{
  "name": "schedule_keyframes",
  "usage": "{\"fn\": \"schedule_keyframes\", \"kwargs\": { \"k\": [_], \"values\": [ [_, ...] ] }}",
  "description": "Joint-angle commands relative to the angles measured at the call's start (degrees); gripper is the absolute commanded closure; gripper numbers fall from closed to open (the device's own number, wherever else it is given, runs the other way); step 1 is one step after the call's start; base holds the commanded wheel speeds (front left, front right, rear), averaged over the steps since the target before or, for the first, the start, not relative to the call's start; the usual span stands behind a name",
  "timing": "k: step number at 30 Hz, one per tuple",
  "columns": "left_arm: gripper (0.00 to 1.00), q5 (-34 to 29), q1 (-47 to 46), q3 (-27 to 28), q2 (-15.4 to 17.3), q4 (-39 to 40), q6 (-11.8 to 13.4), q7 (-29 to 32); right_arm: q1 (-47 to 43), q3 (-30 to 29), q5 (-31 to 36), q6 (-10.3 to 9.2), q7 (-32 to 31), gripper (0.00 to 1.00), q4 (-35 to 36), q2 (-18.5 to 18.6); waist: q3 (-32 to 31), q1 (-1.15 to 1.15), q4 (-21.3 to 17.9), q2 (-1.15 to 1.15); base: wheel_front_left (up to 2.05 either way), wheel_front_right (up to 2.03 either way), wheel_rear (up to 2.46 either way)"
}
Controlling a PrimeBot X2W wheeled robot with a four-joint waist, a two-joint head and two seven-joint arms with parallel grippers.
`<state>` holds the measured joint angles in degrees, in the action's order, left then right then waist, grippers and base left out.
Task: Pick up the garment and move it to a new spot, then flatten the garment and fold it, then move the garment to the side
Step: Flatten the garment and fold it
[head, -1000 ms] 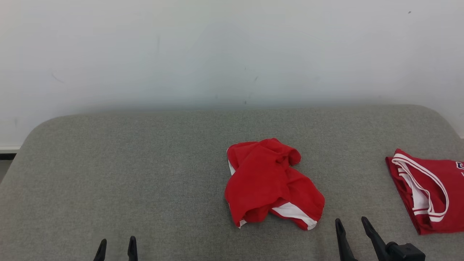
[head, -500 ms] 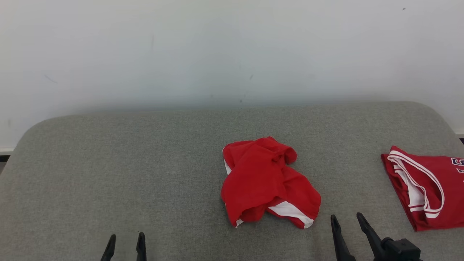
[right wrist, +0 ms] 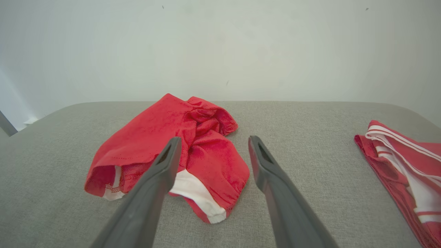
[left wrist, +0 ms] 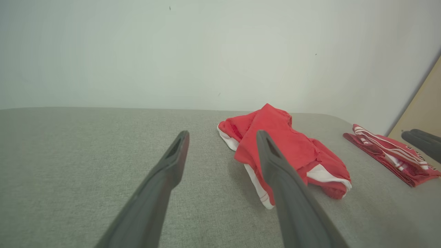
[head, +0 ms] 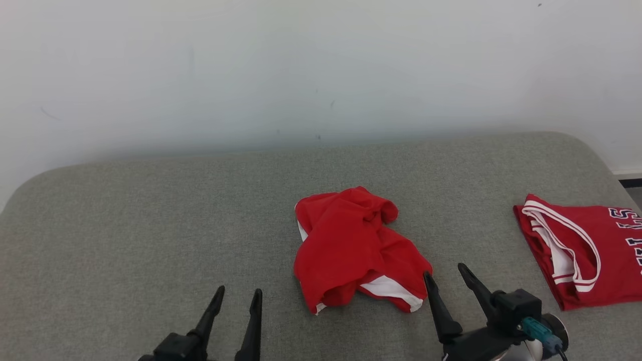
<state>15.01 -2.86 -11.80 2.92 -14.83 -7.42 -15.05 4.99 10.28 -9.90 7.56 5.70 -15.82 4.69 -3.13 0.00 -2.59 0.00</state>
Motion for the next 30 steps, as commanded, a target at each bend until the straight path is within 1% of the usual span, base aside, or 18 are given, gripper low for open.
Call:
{"fn": "schedule_keyframes", "kwargs": {
  "k": [1,3,7,13,17,18,22,26,27,28,29,30],
  "values": [
    [0.0,1.14,-0.97,-0.92,0.02,-1.75,-0.07,0.02,1.06,0.76,-0.14,-0.17,0.07,0.0,-0.34,0.19,0.1,0.0,-0.36,0.0,0.0,0.0,0.0],
    [0.0,2.53,-3.04,-3.11,0.03,-5.18,-0.02,1.49,2.56,1.82,-0.71,-0.17,0.43,0.0,-1.09,0.13,0.25,0.0,-0.67,0.0,0.0,0.0,0.0],
    [0.0,8.33,-7.7,-6.99,0.03,-11.94,-0.01,3.33,3.92,3.98,-1.45,-0.17,1.03,0.0,-2.04,-0.31,0.99,0.0,-2.01,0.0,0.0,0.0,0.0],
    [0.0,19.65,-15.11,-11.96,0.0,-21.99,1.62,6.91,4.36,6.06,-2.46,-0.17,1.96,0.0,-3.19,-0.52,2.73,0.0,-6.03,0.0,0.0,0.0,0.0],
    [0.0,27.31,-19.36,-13.85,0.0,-26.7,2.6,8.47,4.5,7.54,-2.76,-0.17,2.37,0.0,-3.6,-0.71,4.22,0.0,-9.27,0.0,0.0,0.0,0.0],
    [0.0,27.31,-19.36,-13.85,0.0,-26.7,2.6,8.47,4.5,7.54,-2.76,-0.17,2.37,0.0,-3.6,-0.71,4.22,0.0,-9.27,0.0,0.0,0.0,0.0],
    [0.0,33.46,-22.57,-14.42,0.04,-30.81,3.87,9.73,5.41,8.81,-3.11,-0.17,2.87,0.0,-3.97,-0.95,5.6,0.0,-12.03,0.0,0.0,0.0,0.0],
    [0.0,36.97,-25.38,-14.81,0.05,-34.28,4.16,11.17,5.86,8.85,-3.49,-0.17,3.6,0.0,-4.46,-1.11,6.82,0.0,-13.48,0.0,0.0,0.0,0.0],
    [0.31,37.15,-26.09,-15.03,0.05,-34.91,4.14,11.08,5.95,8.67,-3.49,-0.17,3.8,0.0,-4.66,-1.13,6.98,0.0,-13.58,0.0,0.0,0.0,0.0],
    [0.79,37.09,-26.92,-15.16,0.05,-35.63,4.26,10.44,6.06,8.44,-3.51,-0.17,4.0,0.0,-4.73,-1.16,7.08,0.0,-13.58,0.0,0.0,0.0,0.0],
    [1.0,37.05,-27.47,-15.19,0.07,-36.12,4.11,9.79,6.09,8.2,-3.5,-0.17,4.17,0.0,-4.81,-1.18,7.12,0.0,-13.51,0.0,0.0,0.0,0.0],
    [1.0,37.35,-27.86,-14.95,0.07,-36.67,4.22,8.96,5.98,7.85,-3.44,-0.17,4.32,0.0,-4.91,-1.18,7.08,0.0,-13.27,0.0,0.0,0.0,0.0]
  ]
}}
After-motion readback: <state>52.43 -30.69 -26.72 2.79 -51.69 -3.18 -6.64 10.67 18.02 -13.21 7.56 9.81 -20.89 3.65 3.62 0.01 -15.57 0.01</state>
